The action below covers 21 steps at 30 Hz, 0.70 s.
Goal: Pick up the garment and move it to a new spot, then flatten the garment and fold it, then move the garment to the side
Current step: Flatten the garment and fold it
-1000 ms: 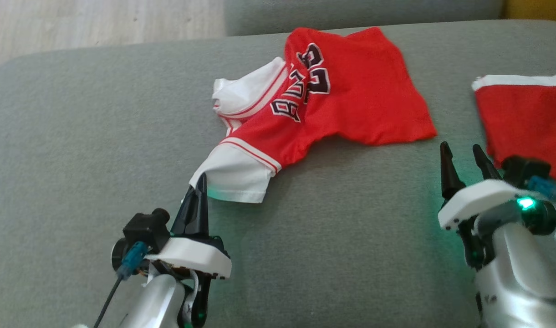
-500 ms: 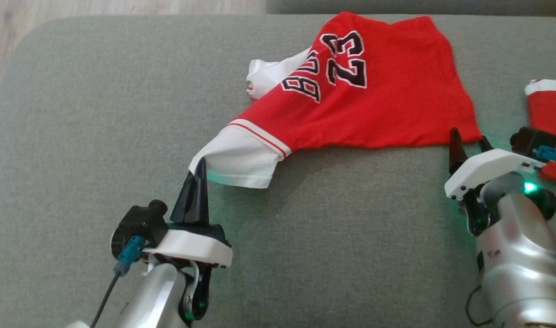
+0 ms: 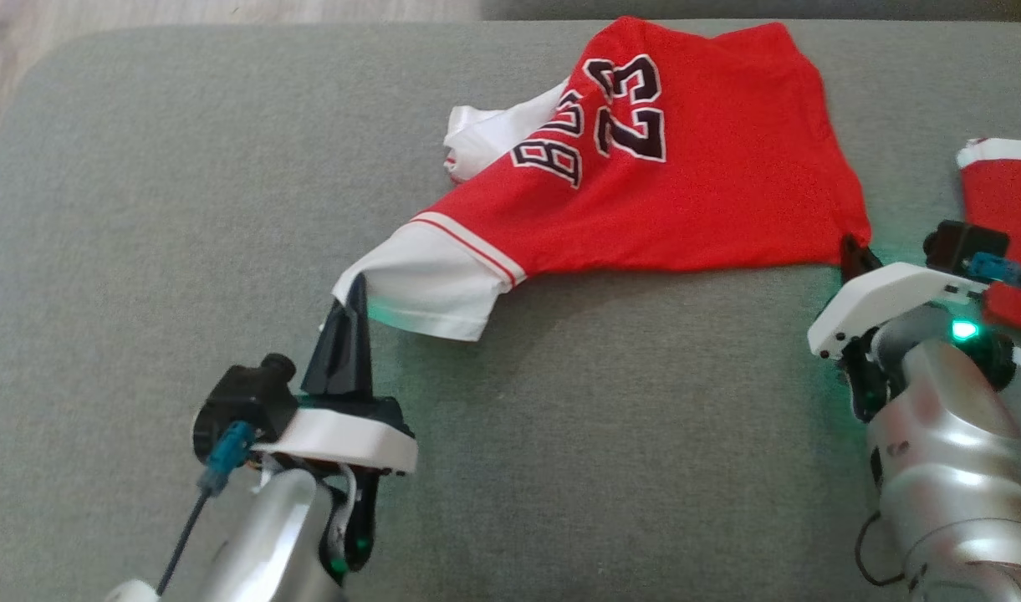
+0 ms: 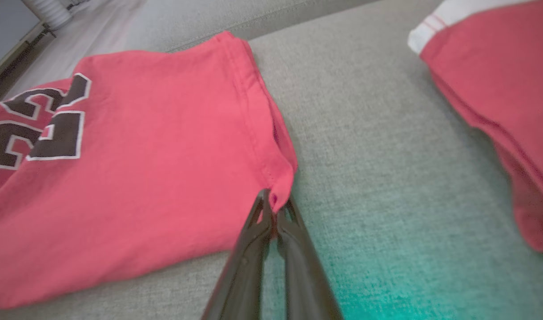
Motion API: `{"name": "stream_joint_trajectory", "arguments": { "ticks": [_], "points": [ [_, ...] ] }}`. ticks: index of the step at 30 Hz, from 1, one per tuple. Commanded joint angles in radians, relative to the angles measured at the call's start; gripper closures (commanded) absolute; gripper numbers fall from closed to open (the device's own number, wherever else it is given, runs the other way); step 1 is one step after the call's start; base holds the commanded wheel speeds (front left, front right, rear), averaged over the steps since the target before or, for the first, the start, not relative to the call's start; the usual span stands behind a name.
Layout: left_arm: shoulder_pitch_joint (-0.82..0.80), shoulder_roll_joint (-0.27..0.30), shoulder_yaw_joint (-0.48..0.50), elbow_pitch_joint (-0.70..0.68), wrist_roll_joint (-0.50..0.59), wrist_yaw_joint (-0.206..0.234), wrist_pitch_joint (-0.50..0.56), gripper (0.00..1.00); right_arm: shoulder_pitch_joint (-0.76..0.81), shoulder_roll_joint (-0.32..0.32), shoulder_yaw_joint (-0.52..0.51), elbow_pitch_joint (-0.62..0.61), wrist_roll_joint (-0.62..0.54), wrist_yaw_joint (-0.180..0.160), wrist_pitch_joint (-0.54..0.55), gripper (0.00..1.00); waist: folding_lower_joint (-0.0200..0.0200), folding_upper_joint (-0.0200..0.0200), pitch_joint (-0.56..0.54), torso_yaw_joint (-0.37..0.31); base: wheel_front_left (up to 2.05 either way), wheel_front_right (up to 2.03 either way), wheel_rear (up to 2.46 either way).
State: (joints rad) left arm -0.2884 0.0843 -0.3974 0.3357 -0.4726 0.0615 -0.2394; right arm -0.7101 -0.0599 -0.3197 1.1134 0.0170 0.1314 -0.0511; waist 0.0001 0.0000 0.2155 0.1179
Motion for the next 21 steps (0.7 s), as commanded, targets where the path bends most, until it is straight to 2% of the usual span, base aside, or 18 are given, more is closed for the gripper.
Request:
{"name": "stream_joint_trajectory", "arguments": {
  "ticks": [1,5,10,16,18,19,21],
  "points": [
    [-0.038,0.022,0.041,-0.029,0.007,0.002,-0.011,1.0,-0.044,0.009,0.036,-0.023,-0.008,-0.001,-0.022,1.0,-0.0001,0.0,-0.012,-0.016,0.0,0.0,0.0],
    [-0.054,0.035,0.083,-0.054,-0.027,-0.008,-0.014,1.0,-0.075,0.009,0.121,-0.06,0.01,-0.001,-0.077,1.0,-0.0001,0.0,-0.043,-0.057,0.0,0.0,0.0],
    [-0.105,0.081,0.133,-0.121,-0.026,0.0,-0.016,1.0,-0.094,-0.015,0.307,-0.172,0.108,-0.001,-0.104,1.0,-0.0001,0.0,-0.093,-0.109,0.0,0.0,0.0],
    [-0.187,0.127,0.204,-0.262,-0.044,0.021,-0.001,1.0,-0.069,-0.145,0.523,-0.458,0.285,-0.001,-0.061,1.0,-0.0001,0.0,-0.16,-0.156,0.0,0.0,0.0],
    [-0.207,0.144,0.234,-0.322,-0.048,0.042,0.011,1.0,-0.055,-0.195,0.558,-0.572,0.326,-0.001,-0.039,1.0,-0.0001,0.0,-0.178,-0.17,0.0,0.0,0.0],
    [-0.207,0.144,0.234,-0.322,-0.048,0.042,0.011,1.0,-0.055,-0.195,0.558,-0.572,0.326,-0.001,-0.039,1.0,-0.0001,0.0,-0.178,-0.17,0.0,0.0,0.0],
    [-0.221,0.158,0.261,-0.389,-0.053,0.064,0.027,1.0,-0.037,-0.238,0.573,-0.683,0.355,-0.001,-0.013,1.0,-0.0001,0.0,-0.192,-0.182,0.0,0.0,0.0]
  ]
}}
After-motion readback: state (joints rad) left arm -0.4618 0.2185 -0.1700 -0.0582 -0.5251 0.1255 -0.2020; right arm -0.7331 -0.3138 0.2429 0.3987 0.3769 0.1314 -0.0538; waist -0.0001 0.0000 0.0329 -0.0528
